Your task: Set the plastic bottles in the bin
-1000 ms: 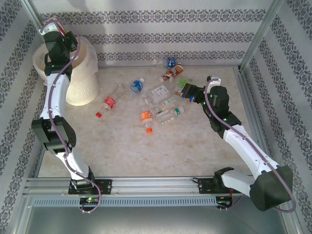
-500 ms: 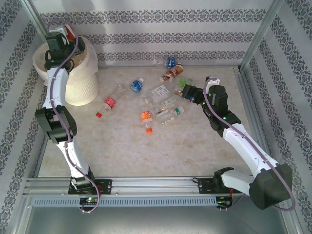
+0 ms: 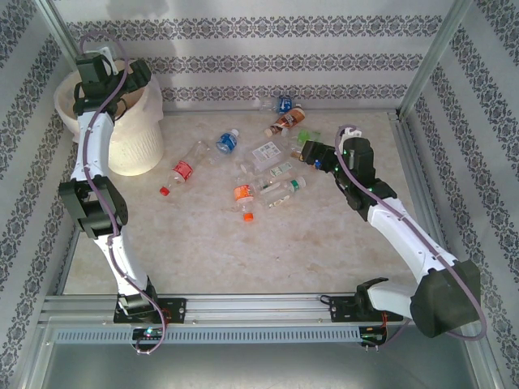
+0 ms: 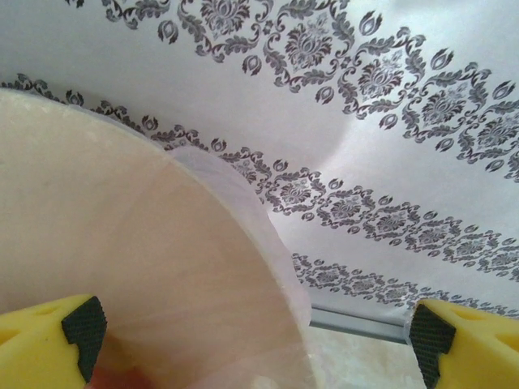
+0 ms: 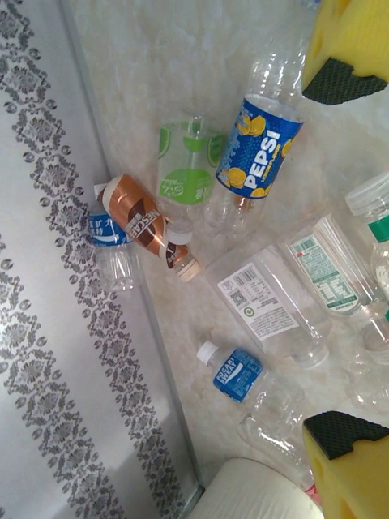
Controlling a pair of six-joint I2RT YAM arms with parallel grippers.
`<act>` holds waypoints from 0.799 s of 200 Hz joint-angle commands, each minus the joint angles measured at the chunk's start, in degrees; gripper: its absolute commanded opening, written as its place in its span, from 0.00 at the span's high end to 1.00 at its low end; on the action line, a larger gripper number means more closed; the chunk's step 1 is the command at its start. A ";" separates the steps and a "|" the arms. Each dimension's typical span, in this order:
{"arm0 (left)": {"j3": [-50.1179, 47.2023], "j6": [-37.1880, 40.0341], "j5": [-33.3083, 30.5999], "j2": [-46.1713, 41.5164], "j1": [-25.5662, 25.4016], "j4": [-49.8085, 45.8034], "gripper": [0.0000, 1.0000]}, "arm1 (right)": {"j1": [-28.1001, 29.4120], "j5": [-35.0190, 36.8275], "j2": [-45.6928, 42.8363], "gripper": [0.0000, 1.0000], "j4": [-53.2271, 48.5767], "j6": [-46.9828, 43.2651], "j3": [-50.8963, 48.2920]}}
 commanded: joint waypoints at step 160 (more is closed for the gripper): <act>-18.30 2.02 -14.06 -20.71 -11.41 1.88 0.00 | -1.02 6.46 8.98 0.02 -10.25 10.18 0.21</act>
